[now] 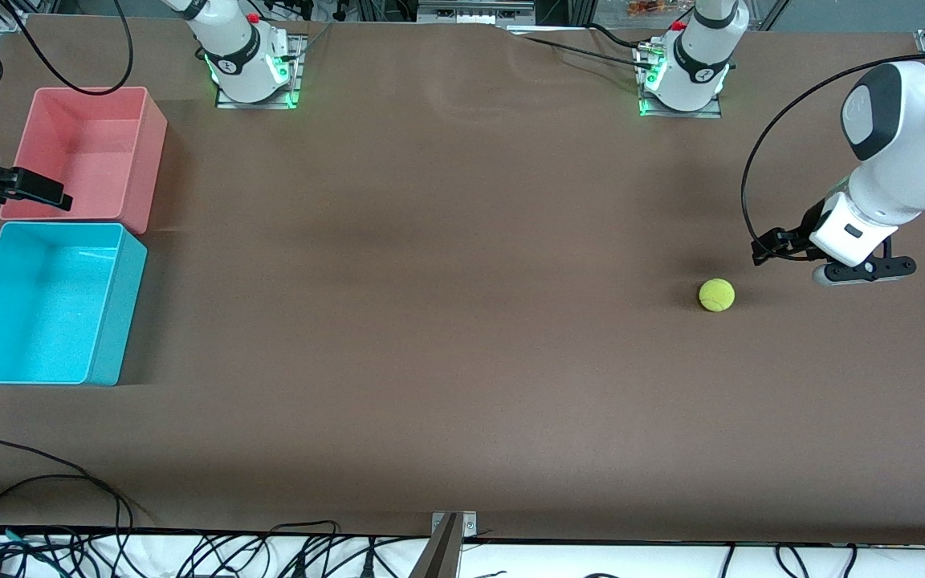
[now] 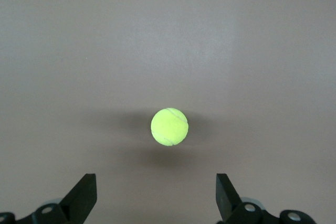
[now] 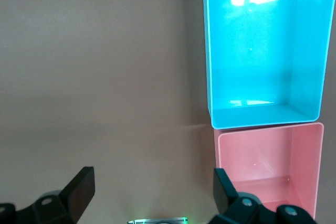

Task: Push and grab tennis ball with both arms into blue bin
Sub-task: 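Move the left gripper down toward the tennis ball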

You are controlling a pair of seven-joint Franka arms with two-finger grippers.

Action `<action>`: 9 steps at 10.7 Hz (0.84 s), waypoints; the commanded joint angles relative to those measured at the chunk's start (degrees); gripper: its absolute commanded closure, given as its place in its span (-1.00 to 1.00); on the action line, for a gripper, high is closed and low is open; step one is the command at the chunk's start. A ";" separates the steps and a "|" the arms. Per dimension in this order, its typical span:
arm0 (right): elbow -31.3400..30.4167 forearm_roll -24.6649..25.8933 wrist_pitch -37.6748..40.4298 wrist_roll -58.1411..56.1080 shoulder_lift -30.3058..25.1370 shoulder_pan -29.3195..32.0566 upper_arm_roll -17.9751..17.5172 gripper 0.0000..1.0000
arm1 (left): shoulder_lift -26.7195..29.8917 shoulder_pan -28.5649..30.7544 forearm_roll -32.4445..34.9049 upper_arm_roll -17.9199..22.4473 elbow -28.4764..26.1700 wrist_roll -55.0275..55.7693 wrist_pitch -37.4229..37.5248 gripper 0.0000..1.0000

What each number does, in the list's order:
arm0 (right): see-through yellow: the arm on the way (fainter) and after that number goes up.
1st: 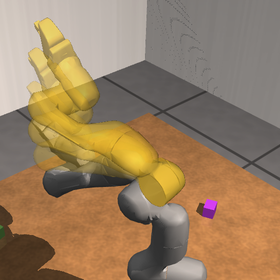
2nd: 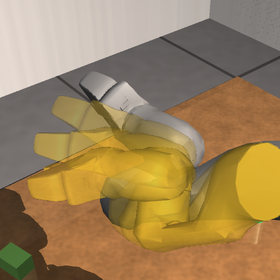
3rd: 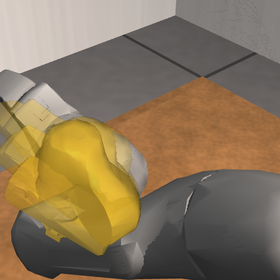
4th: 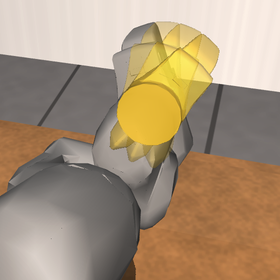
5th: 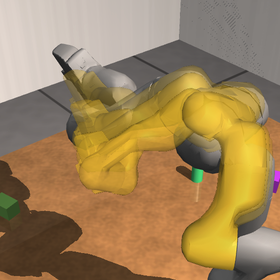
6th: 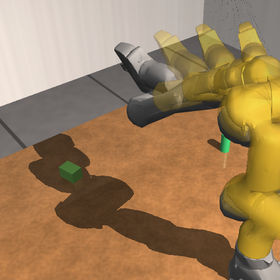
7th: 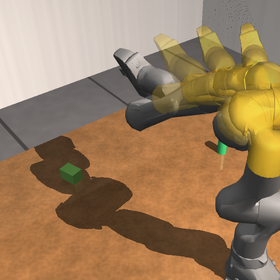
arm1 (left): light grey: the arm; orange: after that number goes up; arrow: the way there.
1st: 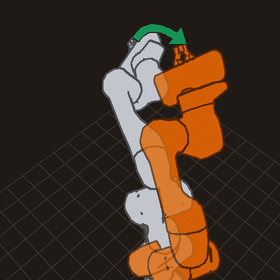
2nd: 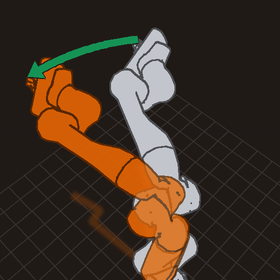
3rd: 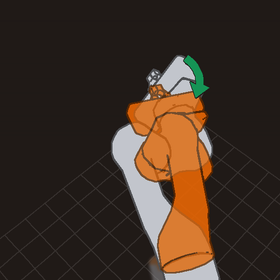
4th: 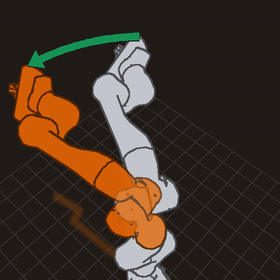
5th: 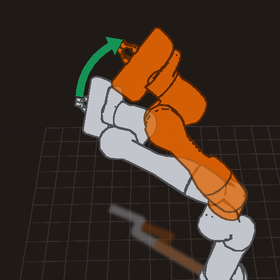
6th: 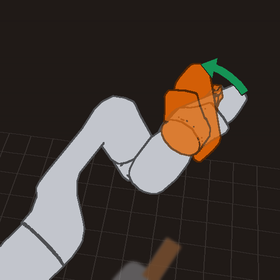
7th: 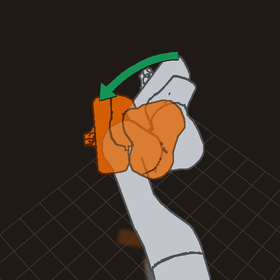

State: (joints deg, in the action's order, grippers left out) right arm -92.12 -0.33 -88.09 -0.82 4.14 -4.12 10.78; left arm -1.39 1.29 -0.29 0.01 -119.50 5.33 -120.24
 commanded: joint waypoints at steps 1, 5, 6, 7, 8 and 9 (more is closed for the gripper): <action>0.45 0.60 0.29 -0.15 -0.28 -0.71 0.64 -1.00 | -0.88 -0.06 1.08 0.08 -5.02 -0.49 -8.66 -1.00; 0.45 0.60 0.38 -0.24 -0.28 -0.71 0.64 -1.00 | -4.83 -0.06 1.08 0.08 -7.15 -0.49 -15.35 -1.00; 0.45 0.60 0.38 -0.24 -0.28 -0.71 0.64 -1.00 | -6.06 -0.06 1.08 0.08 -7.24 -0.49 -17.02 -1.00; 0.45 0.60 0.38 -0.24 -0.28 -0.71 0.64 -1.00 | -7.12 -0.06 1.08 0.08 -7.15 -0.49 -17.48 -1.00; 0.45 0.60 0.38 -0.24 -0.19 -0.71 0.73 -1.00 | -8.17 -0.06 1.17 0.08 -7.24 -0.58 -19.13 -0.95; 0.45 0.60 0.38 -0.24 -0.19 -0.80 0.73 -1.00 | -9.58 -0.06 1.17 0.08 -7.07 -0.58 -20.19 -0.88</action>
State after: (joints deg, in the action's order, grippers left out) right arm -92.11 -0.31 -88.09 -0.82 4.15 -4.13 10.79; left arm -8.40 1.26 -0.29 0.00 -126.85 5.27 -137.56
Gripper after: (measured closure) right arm 0.000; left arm 0.022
